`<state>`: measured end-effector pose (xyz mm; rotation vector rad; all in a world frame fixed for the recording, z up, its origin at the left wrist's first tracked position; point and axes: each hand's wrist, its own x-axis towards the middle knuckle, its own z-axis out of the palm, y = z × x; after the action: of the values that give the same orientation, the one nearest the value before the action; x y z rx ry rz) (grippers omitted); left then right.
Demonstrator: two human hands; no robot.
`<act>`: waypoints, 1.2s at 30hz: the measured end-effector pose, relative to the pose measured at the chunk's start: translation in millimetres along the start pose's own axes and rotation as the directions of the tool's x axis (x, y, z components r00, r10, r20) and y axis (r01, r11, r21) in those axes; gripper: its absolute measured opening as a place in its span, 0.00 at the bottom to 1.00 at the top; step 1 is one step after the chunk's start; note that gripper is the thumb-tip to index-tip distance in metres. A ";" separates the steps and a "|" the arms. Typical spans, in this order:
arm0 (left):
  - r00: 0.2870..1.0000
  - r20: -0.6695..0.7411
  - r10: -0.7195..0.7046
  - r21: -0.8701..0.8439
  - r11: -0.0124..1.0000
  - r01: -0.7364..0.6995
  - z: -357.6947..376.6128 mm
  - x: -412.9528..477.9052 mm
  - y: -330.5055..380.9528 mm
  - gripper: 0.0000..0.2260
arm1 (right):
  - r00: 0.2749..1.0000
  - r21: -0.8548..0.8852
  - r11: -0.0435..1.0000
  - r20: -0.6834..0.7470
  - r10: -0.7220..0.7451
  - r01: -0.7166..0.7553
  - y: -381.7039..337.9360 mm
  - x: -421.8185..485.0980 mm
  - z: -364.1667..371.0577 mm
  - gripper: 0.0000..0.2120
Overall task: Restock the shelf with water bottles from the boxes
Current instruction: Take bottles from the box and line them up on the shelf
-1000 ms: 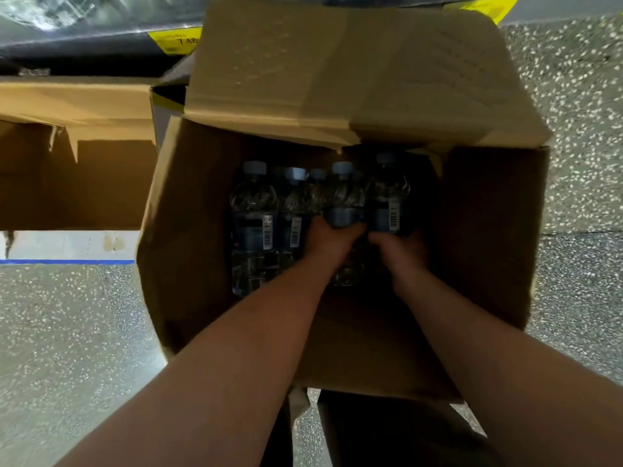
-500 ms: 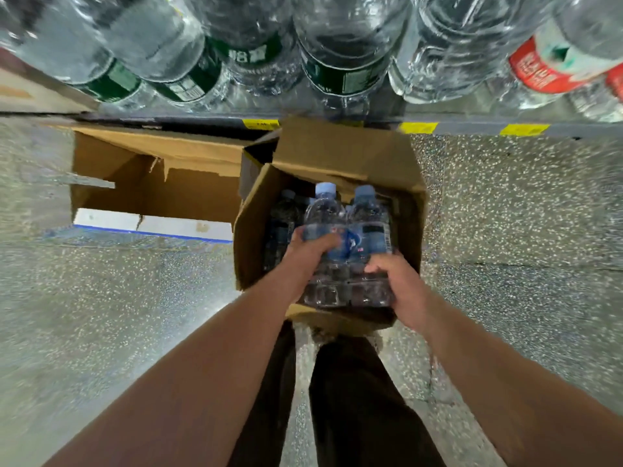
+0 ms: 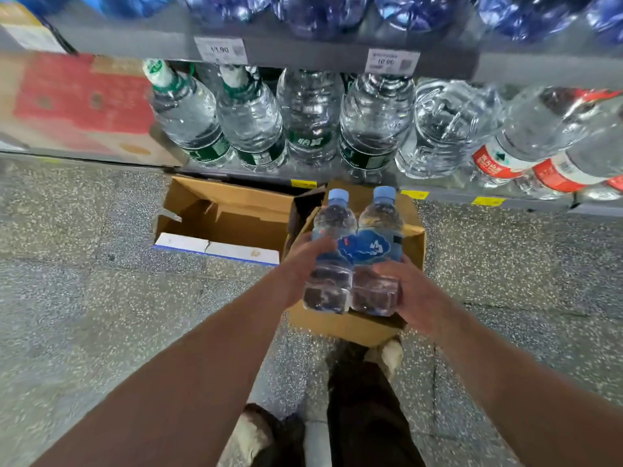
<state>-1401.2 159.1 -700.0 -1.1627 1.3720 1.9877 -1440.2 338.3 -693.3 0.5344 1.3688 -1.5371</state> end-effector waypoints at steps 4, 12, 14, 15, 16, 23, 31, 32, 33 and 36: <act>0.995 0.038 0.088 0.023 0.996 -0.089 -20.0 -53.0 21.9 0.37 | 0.994 0.008 0.998 0.082 -0.066 0.066 -10.2 -35.8 43.9 0.36; 0.946 0.037 0.323 -0.005 0.946 -0.323 -59.9 -172.9 86.8 0.27 | 0.927 -0.084 0.924 0.031 -0.373 0.374 -53.2 -132.7 132.4 0.26; 0.915 0.041 0.402 -0.010 0.915 -0.402 -62.8 -212.3 105.8 0.12 | 0.918 -0.050 0.917 0.027 -0.395 0.396 -66.0 -164.8 157.5 0.30; 0.899 0.067 0.432 -0.002 0.901 -0.433 -63.9 -230.1 115.6 0.11 | 0.907 -0.049 0.905 0.028 -0.421 0.422 -72.2 -180.2 168.2 0.30; 0.883 0.104 0.457 0.014 0.887 -0.461 -64.1 -250.2 124.5 0.15 | 0.883 -0.064 0.880 0.036 -0.469 0.470 -78.7 -197.6 178.5 0.27; 0.707 0.165 0.688 0.029 0.713 -0.700 -76.3 -367.3 184.6 0.29 | 0.747 -0.193 0.728 0.044 -0.663 0.658 -124.3 -311.6 246.5 0.25; 0.493 0.081 0.866 0.027 0.492 -0.870 -104.8 -477.8 234.2 0.08 | 0.567 -0.243 0.536 0.080 -0.820 0.809 -168.0 -398.2 311.0 0.18; 0.478 0.065 0.876 0.035 0.477 -0.878 -108.4 -487.4 239.8 0.06 | 0.555 -0.248 0.522 0.084 -0.828 0.816 -173.0 -406.1 318.2 0.17; 0.459 0.051 0.887 0.051 0.456 -0.888 -111.5 -496.8 245.8 0.06 | 0.543 -0.250 0.509 0.093 -0.834 0.824 -179.2 -412.7 325.1 0.16; 0.431 0.013 0.902 0.022 0.431 -0.902 -118.6 -518.3 263.0 0.06 | 0.533 -0.257 0.495 0.103 -0.840 0.830 -196.4 -428.7 346.6 0.16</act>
<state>-1274.1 -6.9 -144.9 -0.3184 2.3478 2.5988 -1331.2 154.5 -148.5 -0.3990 1.9948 -2.0242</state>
